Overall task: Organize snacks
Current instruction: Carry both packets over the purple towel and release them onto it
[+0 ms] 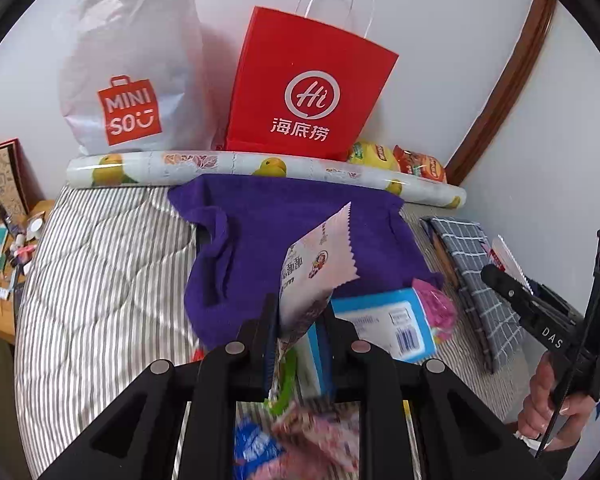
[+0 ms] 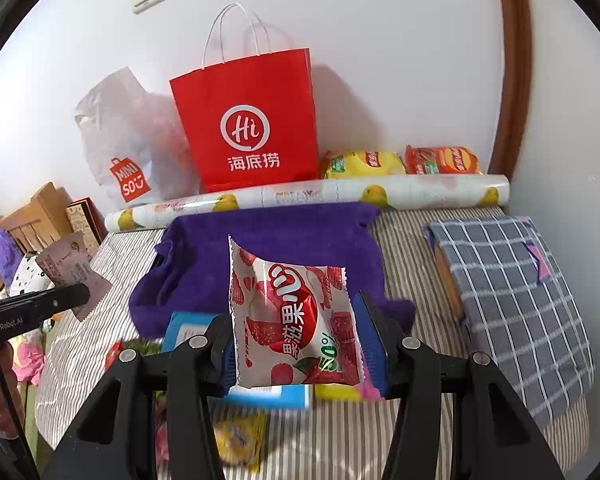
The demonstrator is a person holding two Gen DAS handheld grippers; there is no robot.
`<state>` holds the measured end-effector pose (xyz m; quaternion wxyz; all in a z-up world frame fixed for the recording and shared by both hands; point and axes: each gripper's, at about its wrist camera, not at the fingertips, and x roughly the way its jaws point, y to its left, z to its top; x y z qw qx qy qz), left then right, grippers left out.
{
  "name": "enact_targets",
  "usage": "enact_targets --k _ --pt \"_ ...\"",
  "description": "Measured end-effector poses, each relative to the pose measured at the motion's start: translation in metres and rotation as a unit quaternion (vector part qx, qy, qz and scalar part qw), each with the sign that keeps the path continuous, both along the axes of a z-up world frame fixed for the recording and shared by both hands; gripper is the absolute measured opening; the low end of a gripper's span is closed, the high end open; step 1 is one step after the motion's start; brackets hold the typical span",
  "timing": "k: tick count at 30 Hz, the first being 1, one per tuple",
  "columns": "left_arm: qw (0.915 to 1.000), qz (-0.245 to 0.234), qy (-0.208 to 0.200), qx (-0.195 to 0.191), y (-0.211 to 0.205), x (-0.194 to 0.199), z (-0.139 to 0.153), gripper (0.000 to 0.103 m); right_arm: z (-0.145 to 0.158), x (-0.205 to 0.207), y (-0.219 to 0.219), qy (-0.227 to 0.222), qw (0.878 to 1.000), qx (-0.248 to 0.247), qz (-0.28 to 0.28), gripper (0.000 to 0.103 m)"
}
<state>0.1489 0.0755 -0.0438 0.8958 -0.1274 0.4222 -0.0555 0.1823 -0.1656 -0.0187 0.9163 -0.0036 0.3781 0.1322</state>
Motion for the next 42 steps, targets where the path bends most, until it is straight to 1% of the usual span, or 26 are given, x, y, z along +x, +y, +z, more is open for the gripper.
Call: enact_targets --k 6,15,19,23,30,32,34,37,42 --pt "0.9998 -0.005 0.013 0.014 0.002 0.041 -0.013 0.018 -0.014 0.047 0.015 0.010 1.000 -0.007 0.009 0.050" --pt "0.9994 0.005 0.032 0.012 0.016 0.095 -0.035 0.018 -0.044 0.111 0.040 0.037 0.999 -0.024 0.027 0.050" --pt "0.9990 0.003 0.044 0.008 0.019 0.117 -0.047 0.018 -0.059 0.135 0.043 0.052 0.998 -0.029 0.024 0.050" --pt "0.9983 0.007 0.057 0.013 0.018 0.139 -0.058 0.018 -0.075 0.158 0.040 0.073 0.997 -0.028 0.021 0.050" --pt "0.9960 0.019 0.087 0.014 0.019 0.169 -0.081 0.018 -0.102 0.186 0.042 0.116 0.992 -0.044 0.028 0.050" --pt "0.9957 0.019 0.089 0.017 0.018 0.173 -0.084 0.018 -0.107 0.192 0.042 0.126 0.991 -0.045 0.024 0.050" --pt "0.9952 0.021 0.092 0.027 0.017 0.177 -0.087 0.018 -0.113 0.197 0.042 0.134 0.990 -0.045 0.021 0.050" --pt "0.9925 0.032 0.108 0.048 0.015 0.183 -0.094 0.018 -0.118 0.203 0.042 0.150 0.987 -0.049 0.018 0.051" --pt "0.9917 0.029 0.118 0.043 0.014 0.186 -0.103 0.018 -0.125 0.207 0.044 0.174 0.983 -0.053 0.020 0.053"
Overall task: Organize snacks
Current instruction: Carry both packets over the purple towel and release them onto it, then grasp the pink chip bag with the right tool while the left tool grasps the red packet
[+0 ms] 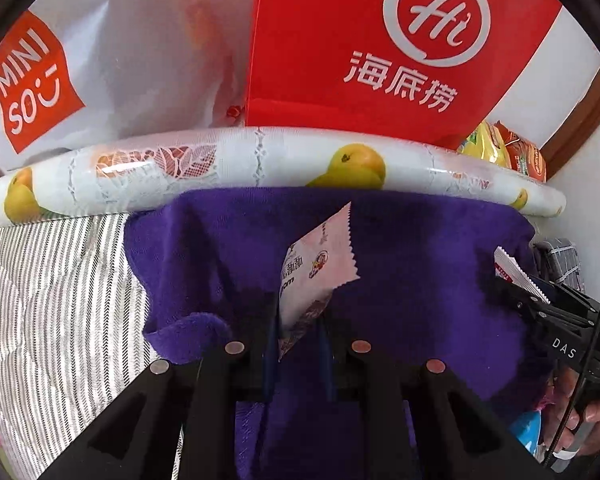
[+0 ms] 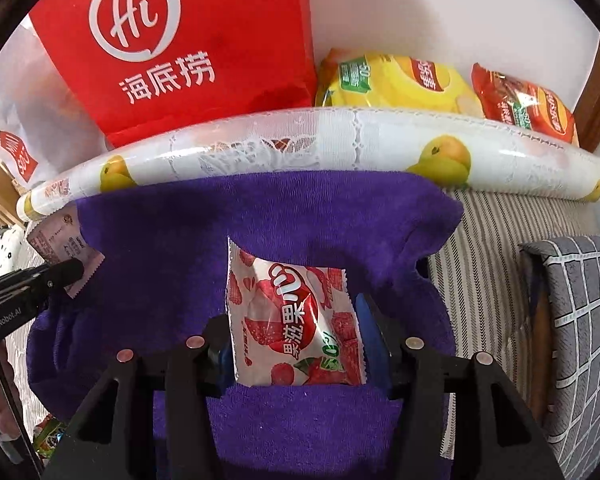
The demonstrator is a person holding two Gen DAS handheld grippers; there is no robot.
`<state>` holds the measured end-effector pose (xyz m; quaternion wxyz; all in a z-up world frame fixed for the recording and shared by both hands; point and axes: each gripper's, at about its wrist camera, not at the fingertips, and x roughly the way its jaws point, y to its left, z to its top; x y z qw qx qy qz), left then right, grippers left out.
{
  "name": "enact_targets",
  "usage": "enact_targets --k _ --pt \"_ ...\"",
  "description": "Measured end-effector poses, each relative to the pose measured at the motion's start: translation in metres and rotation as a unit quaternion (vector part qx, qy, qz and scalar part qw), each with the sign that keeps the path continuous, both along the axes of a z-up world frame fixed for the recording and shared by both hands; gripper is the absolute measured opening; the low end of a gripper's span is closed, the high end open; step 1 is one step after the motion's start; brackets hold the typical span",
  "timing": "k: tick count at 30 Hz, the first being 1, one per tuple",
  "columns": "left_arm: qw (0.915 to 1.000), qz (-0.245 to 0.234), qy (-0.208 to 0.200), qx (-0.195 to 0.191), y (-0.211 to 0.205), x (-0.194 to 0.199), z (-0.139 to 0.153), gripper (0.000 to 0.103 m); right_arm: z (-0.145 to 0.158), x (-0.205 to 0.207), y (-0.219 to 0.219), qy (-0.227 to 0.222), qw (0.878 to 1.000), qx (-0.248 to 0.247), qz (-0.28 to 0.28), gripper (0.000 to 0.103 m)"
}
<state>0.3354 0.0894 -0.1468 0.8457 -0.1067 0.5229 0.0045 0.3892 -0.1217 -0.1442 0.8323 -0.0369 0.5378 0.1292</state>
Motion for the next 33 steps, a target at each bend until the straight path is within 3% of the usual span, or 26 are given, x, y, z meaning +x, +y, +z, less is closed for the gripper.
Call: enact_targets --k 2,4,5,7,9,14,21,33 --pt "1.0000 0.000 -0.002 -0.001 -0.003 0.002 -0.001 0.018 -0.002 0.001 0.000 0.009 1.000 0.000 0.005 0.055" --pt "1.0000 -0.001 -0.002 -0.009 -0.003 0.001 0.000 0.023 0.001 -0.002 -0.001 0.010 1.000 0.009 0.007 0.069" --pt "0.9998 -0.004 0.001 -0.018 -0.002 0.000 0.001 0.028 0.005 -0.007 -0.002 0.003 1.000 0.016 0.008 0.074" --pt "0.9997 -0.005 -0.001 -0.025 -0.004 -0.001 0.006 0.051 0.014 -0.016 -0.005 -0.015 0.999 0.026 0.011 0.086" --pt "0.9997 -0.006 -0.016 -0.018 -0.005 -0.009 0.016 0.057 0.027 -0.028 -0.009 -0.034 0.998 0.042 0.011 0.087" --pt "0.9993 -0.014 -0.031 -0.018 -0.006 -0.032 0.040 0.059 0.055 -0.060 -0.031 -0.078 0.994 0.071 -0.015 0.087" --pt "0.9979 -0.014 -0.061 -0.020 -0.005 -0.081 0.071 0.061 0.077 -0.103 -0.060 -0.124 0.991 0.040 -0.030 0.087" --pt "0.9983 0.016 -0.056 0.001 0.008 -0.161 0.081 0.061 0.045 -0.157 -0.101 -0.073 0.995 0.043 -0.047 0.087"
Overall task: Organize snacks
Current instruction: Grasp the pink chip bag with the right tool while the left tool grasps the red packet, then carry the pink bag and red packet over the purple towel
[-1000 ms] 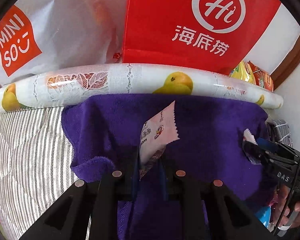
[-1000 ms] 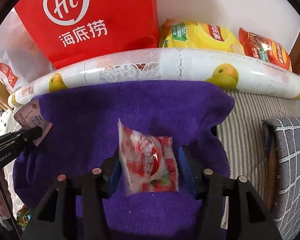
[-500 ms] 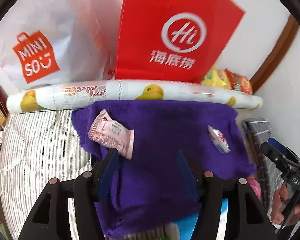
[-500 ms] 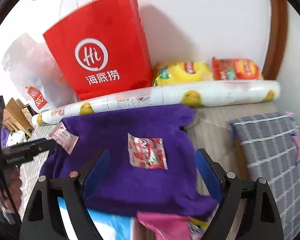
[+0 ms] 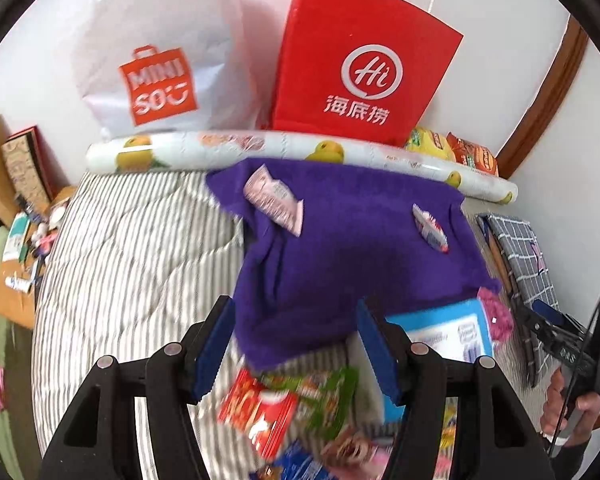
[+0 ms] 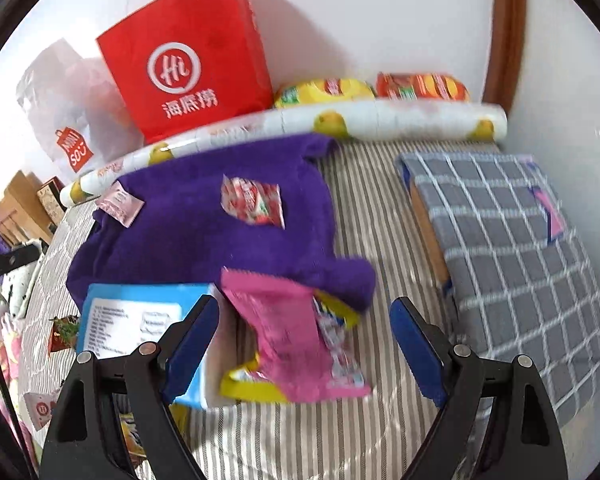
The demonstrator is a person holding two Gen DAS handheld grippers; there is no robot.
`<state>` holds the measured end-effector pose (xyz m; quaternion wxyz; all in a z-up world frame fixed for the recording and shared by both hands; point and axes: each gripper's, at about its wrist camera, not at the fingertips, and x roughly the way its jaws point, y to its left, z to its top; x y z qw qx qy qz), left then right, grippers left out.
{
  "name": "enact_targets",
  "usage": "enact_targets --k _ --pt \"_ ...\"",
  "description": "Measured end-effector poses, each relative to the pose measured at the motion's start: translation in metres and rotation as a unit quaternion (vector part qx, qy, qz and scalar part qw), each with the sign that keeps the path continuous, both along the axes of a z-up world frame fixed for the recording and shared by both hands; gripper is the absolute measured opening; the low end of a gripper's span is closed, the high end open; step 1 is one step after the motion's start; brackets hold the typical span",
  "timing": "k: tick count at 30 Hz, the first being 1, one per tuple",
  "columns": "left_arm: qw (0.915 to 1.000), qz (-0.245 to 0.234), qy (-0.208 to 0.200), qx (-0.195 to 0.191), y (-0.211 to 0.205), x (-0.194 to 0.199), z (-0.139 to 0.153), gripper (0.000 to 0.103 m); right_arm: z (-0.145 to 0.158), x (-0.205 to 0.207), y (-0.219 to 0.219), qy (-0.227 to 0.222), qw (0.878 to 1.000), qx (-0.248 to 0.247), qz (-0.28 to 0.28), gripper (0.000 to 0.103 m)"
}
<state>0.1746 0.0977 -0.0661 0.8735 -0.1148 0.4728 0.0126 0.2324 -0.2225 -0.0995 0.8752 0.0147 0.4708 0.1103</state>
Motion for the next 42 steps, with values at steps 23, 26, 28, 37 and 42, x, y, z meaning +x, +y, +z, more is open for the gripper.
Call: enact_targets --k 23,26,28,37,42 --pt "0.9965 0.001 0.066 -0.052 0.020 -0.043 -0.067 0.061 -0.037 -0.033 -0.013 0.034 0.999 0.021 -0.007 0.064" --pt "0.9961 -0.024 0.068 -0.051 0.012 -0.042 -0.071 0.061 -0.031 -0.045 -0.018 0.031 0.999 0.028 -0.014 0.064" --pt "0.9960 -0.034 0.072 -0.041 0.007 -0.041 -0.075 0.061 -0.030 -0.050 -0.019 0.030 0.999 0.025 -0.019 0.064" --pt "0.9959 -0.043 0.059 -0.055 0.009 -0.039 -0.086 0.060 -0.035 -0.071 -0.014 0.038 0.999 0.008 -0.029 0.064" --pt "0.9957 -0.050 0.051 -0.058 0.014 -0.044 -0.083 0.040 -0.034 -0.079 -0.009 0.040 0.999 0.005 -0.030 0.064"
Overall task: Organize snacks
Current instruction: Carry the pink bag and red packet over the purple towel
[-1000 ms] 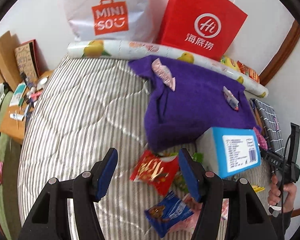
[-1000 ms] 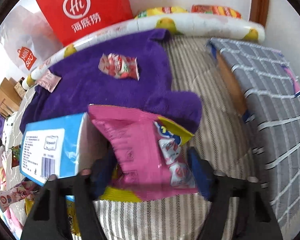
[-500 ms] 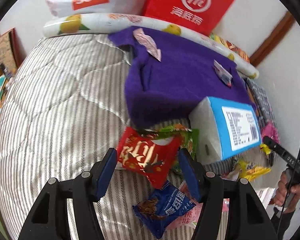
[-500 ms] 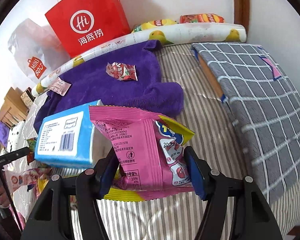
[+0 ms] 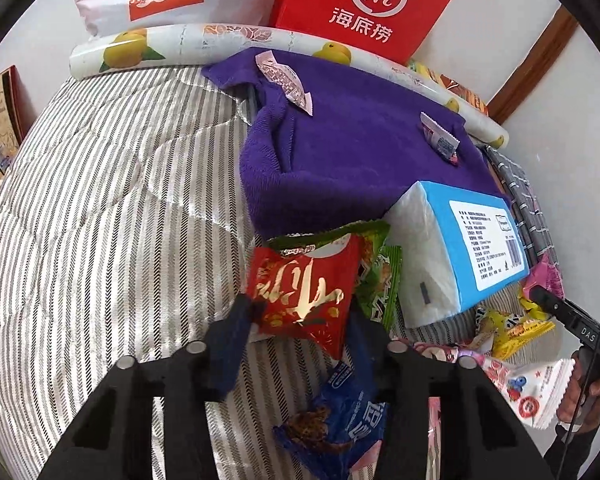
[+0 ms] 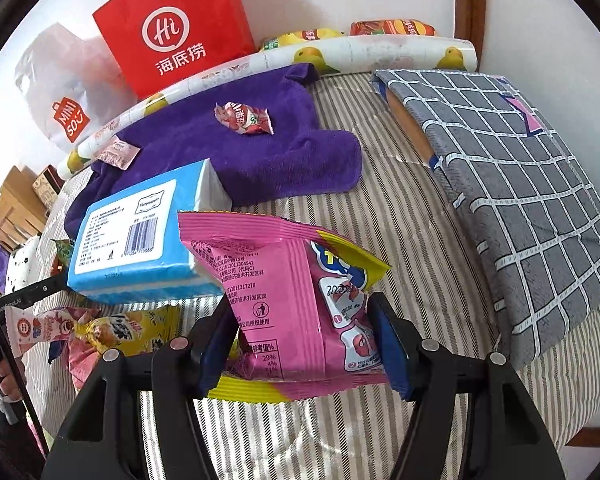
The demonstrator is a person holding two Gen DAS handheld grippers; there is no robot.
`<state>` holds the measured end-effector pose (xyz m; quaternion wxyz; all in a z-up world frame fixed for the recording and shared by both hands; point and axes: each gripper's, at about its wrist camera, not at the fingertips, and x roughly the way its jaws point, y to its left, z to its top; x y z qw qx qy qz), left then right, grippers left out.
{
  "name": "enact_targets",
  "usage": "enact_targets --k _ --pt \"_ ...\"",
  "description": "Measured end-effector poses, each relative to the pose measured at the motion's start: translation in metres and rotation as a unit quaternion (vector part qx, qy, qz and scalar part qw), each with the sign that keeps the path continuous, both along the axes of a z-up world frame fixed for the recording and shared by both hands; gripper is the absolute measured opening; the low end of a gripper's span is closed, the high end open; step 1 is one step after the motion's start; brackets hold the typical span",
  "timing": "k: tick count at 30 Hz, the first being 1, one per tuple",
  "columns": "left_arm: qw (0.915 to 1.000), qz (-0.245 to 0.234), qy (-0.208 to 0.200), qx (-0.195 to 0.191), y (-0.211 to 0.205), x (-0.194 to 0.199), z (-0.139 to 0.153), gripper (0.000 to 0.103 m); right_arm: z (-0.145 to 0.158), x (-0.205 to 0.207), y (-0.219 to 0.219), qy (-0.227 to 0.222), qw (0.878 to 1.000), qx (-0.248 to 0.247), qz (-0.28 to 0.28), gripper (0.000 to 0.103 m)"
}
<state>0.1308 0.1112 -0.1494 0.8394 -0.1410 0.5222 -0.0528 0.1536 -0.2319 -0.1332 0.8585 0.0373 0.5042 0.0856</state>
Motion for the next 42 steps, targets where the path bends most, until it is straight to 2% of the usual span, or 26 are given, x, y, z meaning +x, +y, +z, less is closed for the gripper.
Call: enact_targets --k 2,14,24,29,33,37,42 --pt "1.0000 0.001 -0.004 -0.007 0.004 -0.004 0.003 0.035 0.002 -0.003 0.002 -0.003 1.000 -0.002 -0.001 0.064" --pt "0.9991 0.005 -0.037 -0.017 0.011 -0.036 0.033 0.035 0.025 -0.025 0.011 -0.030 1.000 0.004 0.006 0.064" --pt "0.9969 -0.004 -0.074 -0.026 -0.010 -0.035 0.072 0.035 0.069 -0.035 0.019 -0.093 0.995 -0.009 0.028 0.064" --pt "0.9958 -0.006 -0.085 -0.031 -0.019 -0.028 0.087 0.035 0.099 -0.019 0.028 -0.120 0.991 -0.003 0.060 0.064" --pt "0.9955 -0.008 -0.093 -0.021 -0.027 -0.024 0.094 0.035 0.120 0.000 0.038 -0.133 0.986 -0.002 0.100 0.064" --pt "0.9954 -0.003 -0.094 -0.019 -0.032 -0.014 0.097 0.035 0.124 0.014 0.050 -0.140 0.983 -0.011 0.119 0.064" --pt "0.9954 0.005 -0.094 -0.019 -0.032 0.008 0.097 0.035 0.117 0.038 0.059 -0.134 0.984 0.011 0.120 0.064"
